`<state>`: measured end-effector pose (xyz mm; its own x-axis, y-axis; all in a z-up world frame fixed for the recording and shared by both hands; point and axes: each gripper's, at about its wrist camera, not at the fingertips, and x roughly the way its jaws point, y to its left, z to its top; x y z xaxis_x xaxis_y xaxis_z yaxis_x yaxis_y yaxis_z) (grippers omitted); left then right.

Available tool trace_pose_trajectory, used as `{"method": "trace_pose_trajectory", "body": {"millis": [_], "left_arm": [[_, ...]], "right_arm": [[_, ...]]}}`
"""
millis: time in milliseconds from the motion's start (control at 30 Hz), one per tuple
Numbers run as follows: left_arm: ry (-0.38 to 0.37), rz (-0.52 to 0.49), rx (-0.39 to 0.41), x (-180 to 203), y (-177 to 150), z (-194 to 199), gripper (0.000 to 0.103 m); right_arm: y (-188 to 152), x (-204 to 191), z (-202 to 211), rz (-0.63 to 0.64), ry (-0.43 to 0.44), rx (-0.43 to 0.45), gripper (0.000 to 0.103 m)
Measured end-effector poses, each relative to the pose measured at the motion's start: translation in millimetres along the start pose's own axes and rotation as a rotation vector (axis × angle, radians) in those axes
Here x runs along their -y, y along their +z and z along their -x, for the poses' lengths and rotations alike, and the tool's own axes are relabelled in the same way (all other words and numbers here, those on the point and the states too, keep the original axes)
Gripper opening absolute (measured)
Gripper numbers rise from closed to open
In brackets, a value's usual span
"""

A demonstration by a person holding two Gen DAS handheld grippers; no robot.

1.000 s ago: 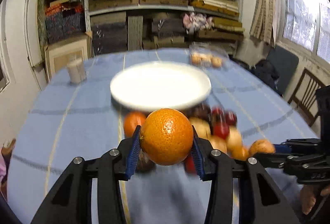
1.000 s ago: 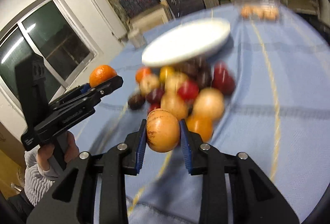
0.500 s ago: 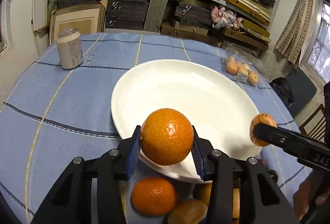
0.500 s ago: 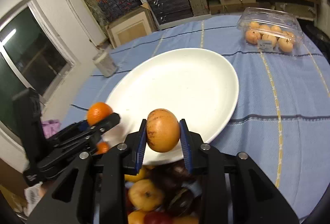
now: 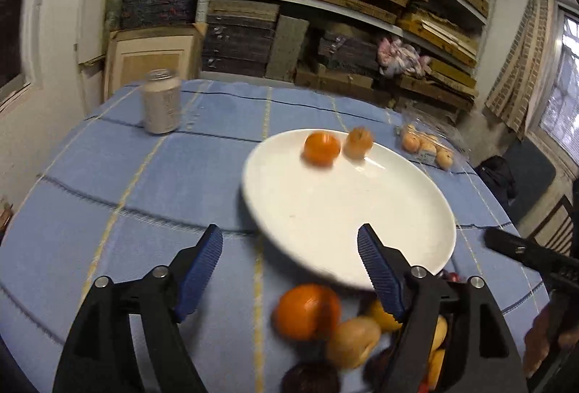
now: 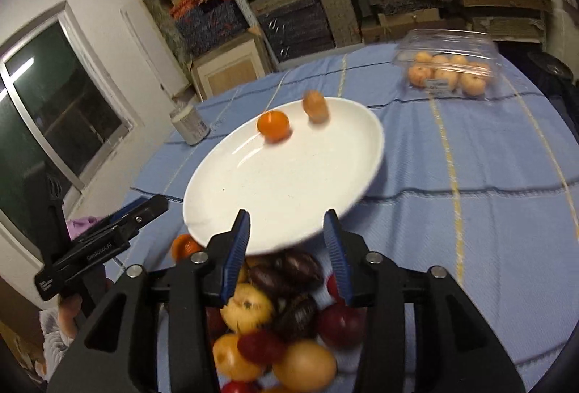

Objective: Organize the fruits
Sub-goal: 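Carry both fruits over the white plate and open both tools to release them, then grasp the dark brown mangosteen with the left tool while the right tool grasps an orange tomato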

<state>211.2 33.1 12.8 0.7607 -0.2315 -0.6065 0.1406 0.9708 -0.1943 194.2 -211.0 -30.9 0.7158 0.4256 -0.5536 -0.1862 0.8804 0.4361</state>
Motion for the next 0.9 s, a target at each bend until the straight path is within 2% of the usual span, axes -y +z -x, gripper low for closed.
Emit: {"method": "trace_pose_trajectory", "body": {"millis": [67,200,367,433,533,633,900], "left_arm": [[0.010,0.024,-0.004,-11,-11,10,0.080],[0.005,0.068,-0.047,-28,-43,32,0.080],[0.023,-0.055,-0.050,-12,-80,58,0.082],[0.034,-0.101,-0.057,-2,-89,58,0.082],[0.045,-0.168,-0.042,10,-92,56,0.082],[0.034,-0.204,-0.055,18,-97,51,0.082],[-0.020,-0.181,-0.142,21,-92,25,0.082]], "right_arm": [[-16,10,15,-0.034,0.007,0.021,0.052],[-53,26,36,-0.089,0.010,0.015,0.053],[-95,20,65,-0.078,0.029,0.027,0.062],[-111,13,69,-0.051,0.025,0.006,0.063],[-121,3,73,-0.007,0.025,0.010,0.063],[-123,-3,77,0.016,0.017,0.024,0.071],[-120,-6,75,0.020,0.026,0.007,0.074]]}}
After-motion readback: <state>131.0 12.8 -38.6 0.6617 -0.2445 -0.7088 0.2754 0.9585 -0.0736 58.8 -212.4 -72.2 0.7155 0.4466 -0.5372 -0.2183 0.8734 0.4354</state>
